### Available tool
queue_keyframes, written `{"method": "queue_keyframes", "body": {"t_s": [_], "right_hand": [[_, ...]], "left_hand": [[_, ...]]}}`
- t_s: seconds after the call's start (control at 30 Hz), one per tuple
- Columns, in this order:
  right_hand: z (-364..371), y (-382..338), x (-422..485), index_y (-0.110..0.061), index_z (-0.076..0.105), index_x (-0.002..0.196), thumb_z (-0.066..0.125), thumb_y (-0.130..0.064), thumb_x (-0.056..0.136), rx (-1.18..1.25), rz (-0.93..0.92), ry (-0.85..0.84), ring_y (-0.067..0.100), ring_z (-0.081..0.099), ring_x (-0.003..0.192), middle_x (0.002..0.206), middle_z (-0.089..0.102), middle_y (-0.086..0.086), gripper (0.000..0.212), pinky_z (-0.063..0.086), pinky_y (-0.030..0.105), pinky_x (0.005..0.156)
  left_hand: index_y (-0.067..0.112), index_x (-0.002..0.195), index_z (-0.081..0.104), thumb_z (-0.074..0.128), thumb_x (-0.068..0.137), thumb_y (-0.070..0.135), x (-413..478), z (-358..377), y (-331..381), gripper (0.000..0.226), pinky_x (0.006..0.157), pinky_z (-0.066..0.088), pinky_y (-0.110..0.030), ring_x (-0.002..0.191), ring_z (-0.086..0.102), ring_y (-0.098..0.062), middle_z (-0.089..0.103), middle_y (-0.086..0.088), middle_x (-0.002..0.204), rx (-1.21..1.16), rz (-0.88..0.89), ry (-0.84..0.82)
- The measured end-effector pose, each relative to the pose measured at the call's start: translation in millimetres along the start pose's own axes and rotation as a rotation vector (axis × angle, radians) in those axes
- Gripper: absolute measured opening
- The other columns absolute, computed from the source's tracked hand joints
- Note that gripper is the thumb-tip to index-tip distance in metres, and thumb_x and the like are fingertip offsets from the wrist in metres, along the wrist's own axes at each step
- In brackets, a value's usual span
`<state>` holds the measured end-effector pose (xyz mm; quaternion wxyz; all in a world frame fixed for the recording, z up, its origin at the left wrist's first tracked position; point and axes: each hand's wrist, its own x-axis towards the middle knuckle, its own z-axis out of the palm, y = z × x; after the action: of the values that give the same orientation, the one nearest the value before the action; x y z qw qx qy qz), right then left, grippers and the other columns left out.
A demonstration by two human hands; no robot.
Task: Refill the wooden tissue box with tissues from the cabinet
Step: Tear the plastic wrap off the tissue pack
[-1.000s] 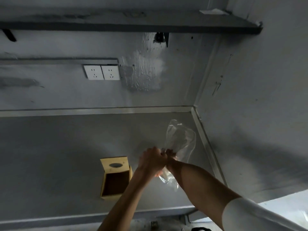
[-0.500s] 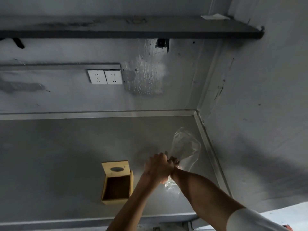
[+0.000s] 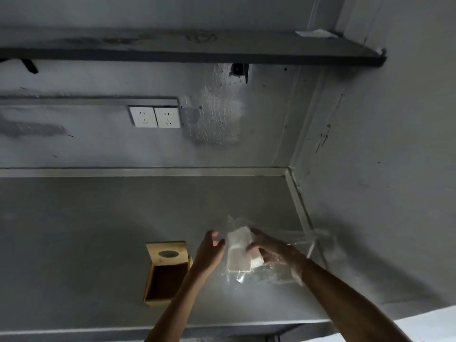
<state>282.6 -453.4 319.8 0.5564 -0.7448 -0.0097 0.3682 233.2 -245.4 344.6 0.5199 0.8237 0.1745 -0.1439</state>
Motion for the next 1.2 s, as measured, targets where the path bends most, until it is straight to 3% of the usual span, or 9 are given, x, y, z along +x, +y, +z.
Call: {"method": "queue_keyframes", "body": {"t_s": [0.07, 0.17, 0.27, 0.4, 0.57, 0.7, 0.9, 1.07, 1.2], "right_hand": [[-5.1, 3.8, -6.1, -0.034, 0.047, 0.138, 0.069, -0.001, 0.082, 0.26, -0.031, -0.065, 0.032, 0.064, 0.11, 0.133, 0.058, 0.01, 0.068, 0.052, 0.057, 0.09], [1.4, -15.6, -35.7, -0.011, 0.047, 0.134, 0.05, 0.01, 0.086, 0.518, -0.029, -0.084, 0.029, 0.072, 0.086, 0.099, 0.073, 0.014, 0.052, 0.059, 0.036, 0.068], [5.6, -16.1, -47.8, -0.004, 0.059, 0.115, 0.049, -0.004, 0.091, 0.567, -0.025, -0.006, 0.024, 0.072, 0.07, 0.083, 0.074, 0.012, 0.026, 0.058, 0.031, 0.061], [13.0, -0.9, -47.9, -0.02, 0.053, 0.123, 0.05, -0.019, 0.099, 0.424, 0.008, 0.021, -0.002, 0.068, 0.093, 0.113, 0.065, -0.004, 0.025, 0.055, 0.019, 0.079], [14.7, 30.0, -40.8, -0.05, 0.048, 0.13, 0.057, -0.029, 0.096, 0.19, -0.053, 0.141, 0.004, 0.056, 0.119, 0.138, 0.049, -0.021, 0.041, 0.055, 0.048, 0.091], [28.8, 2.7, -52.4, -0.041, 0.04, 0.138, 0.051, -0.07, 0.079, 0.085, -0.088, 0.228, 0.019, 0.06, 0.112, 0.137, 0.047, -0.004, 0.066, 0.062, 0.037, 0.069], [26.0, 6.4, -31.1, -0.032, 0.045, 0.134, 0.031, -0.036, 0.105, 0.122, -0.23, 0.318, -0.004, 0.065, 0.077, 0.099, 0.065, -0.006, 0.032, 0.053, 0.011, 0.062], [31.4, 6.6, -30.9, -0.04, 0.053, 0.109, 0.054, -0.035, 0.096, 0.105, -0.239, 0.274, 0.001, 0.067, 0.082, 0.102, 0.066, -0.005, 0.014, 0.058, 0.022, 0.066], [32.5, 7.0, -34.5, -0.027, 0.061, 0.112, 0.078, -0.042, 0.074, -0.044, -0.237, 0.38, 0.023, 0.071, 0.076, 0.099, 0.071, 0.009, 0.045, 0.06, 0.04, 0.055]], "left_hand": [[0.017, 0.147, 0.024, 0.058, 0.089, 0.046, -0.1, 10.1, -12.8, 0.073, 0.106, 0.04, -0.041, 0.132, 0.045, -0.031, 0.038, -0.016, 0.149, -0.034, -0.027, -0.062], [0.027, 0.149, 0.012, 0.059, 0.072, 0.071, -2.7, 18.8, -17.8, 0.1, 0.105, 0.041, -0.047, 0.131, 0.045, -0.027, 0.034, -0.011, 0.151, -0.267, -0.073, -0.207], [0.022, 0.142, 0.032, 0.058, 0.076, 0.067, -2.3, 24.4, -17.2, 0.085, 0.087, 0.055, -0.04, 0.11, 0.063, -0.018, 0.06, -0.002, 0.128, -0.384, -0.026, -0.32], [0.027, 0.131, 0.04, 0.049, 0.091, 0.056, -5.9, 36.7, -6.0, 0.05, 0.068, 0.057, -0.033, 0.104, 0.063, -0.017, 0.059, -0.003, 0.12, -0.366, -0.014, -0.279], [0.025, 0.13, 0.034, 0.045, 0.098, 0.039, -12.6, 45.2, 2.4, 0.037, 0.054, 0.055, -0.03, 0.087, 0.066, -0.02, 0.061, -0.006, 0.106, -0.427, 0.008, -0.228], [0.026, 0.136, 0.038, 0.054, 0.09, 0.048, -10.4, 40.0, -5.6, 0.053, 0.08, 0.059, -0.05, 0.096, 0.07, -0.027, 0.064, -0.013, 0.116, -0.457, 0.06, -0.273], [0.036, 0.13, 0.044, 0.07, 0.066, 0.065, -14.5, 32.9, -26.2, 0.075, 0.082, 0.055, -0.033, 0.108, 0.066, -0.02, 0.062, -0.005, 0.123, -0.49, 0.068, -0.305], [0.034, 0.133, 0.04, 0.047, 0.092, 0.055, -16.0, 36.1, -33.4, 0.046, 0.066, 0.053, -0.027, 0.083, 0.067, -0.013, 0.065, -0.004, 0.106, -0.473, 0.057, -0.234], [0.037, 0.132, 0.039, 0.04, 0.098, 0.047, -21.2, 33.9, -29.1, 0.035, 0.08, 0.059, -0.048, 0.102, 0.067, -0.024, 0.063, -0.006, 0.118, -0.494, 0.033, -0.202]]}}
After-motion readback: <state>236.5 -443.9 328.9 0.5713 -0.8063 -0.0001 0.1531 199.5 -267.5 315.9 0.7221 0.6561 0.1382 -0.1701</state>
